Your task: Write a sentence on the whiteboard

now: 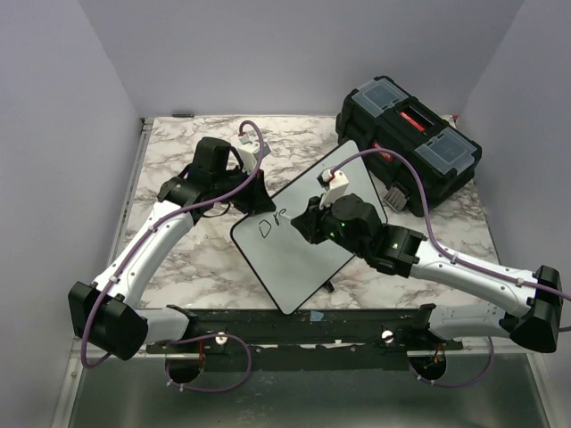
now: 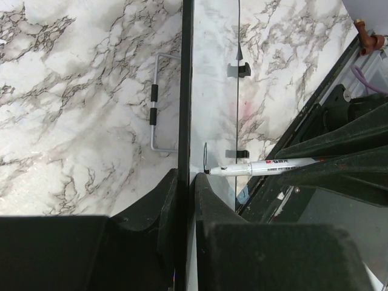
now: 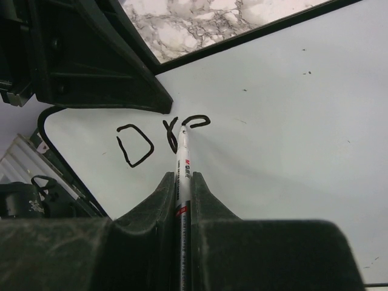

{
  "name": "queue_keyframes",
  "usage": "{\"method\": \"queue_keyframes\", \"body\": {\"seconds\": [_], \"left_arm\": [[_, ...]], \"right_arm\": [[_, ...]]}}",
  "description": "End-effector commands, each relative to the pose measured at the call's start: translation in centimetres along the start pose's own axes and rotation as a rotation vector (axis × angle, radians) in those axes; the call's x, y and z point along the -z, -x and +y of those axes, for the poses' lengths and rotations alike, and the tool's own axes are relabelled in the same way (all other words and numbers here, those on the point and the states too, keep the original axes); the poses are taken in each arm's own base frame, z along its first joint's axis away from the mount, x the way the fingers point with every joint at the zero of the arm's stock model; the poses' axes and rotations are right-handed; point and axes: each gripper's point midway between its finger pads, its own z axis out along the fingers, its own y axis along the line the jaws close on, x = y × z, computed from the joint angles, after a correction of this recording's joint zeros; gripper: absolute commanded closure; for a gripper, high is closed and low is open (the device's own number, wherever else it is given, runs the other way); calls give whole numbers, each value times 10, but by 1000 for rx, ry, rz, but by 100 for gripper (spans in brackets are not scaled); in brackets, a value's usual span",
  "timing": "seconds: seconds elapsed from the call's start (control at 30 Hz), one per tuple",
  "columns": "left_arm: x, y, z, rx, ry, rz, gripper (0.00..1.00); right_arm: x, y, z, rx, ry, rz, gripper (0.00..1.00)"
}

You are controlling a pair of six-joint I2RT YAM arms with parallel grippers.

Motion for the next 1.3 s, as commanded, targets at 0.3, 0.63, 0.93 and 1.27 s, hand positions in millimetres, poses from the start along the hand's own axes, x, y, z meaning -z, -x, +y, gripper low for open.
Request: {"method": "queue_keyframes", "body": {"seconds": [0.3,0.63,0.93,1.27], "left_arm": [[8,31,6,-120,61,-110,100],[9,31,6,-119,60,-110,100],[7,30,7,-116,62,-106,100],[8,30,7,-117,61,-108,100]], "right_arm": [[7,-31,-27,10,-82,67,99],[22,27,-37,91,-183,-69,99],[18,44,-32,95,-164,-105,99],[9,35,-38,86,-180,-85,99]]}}
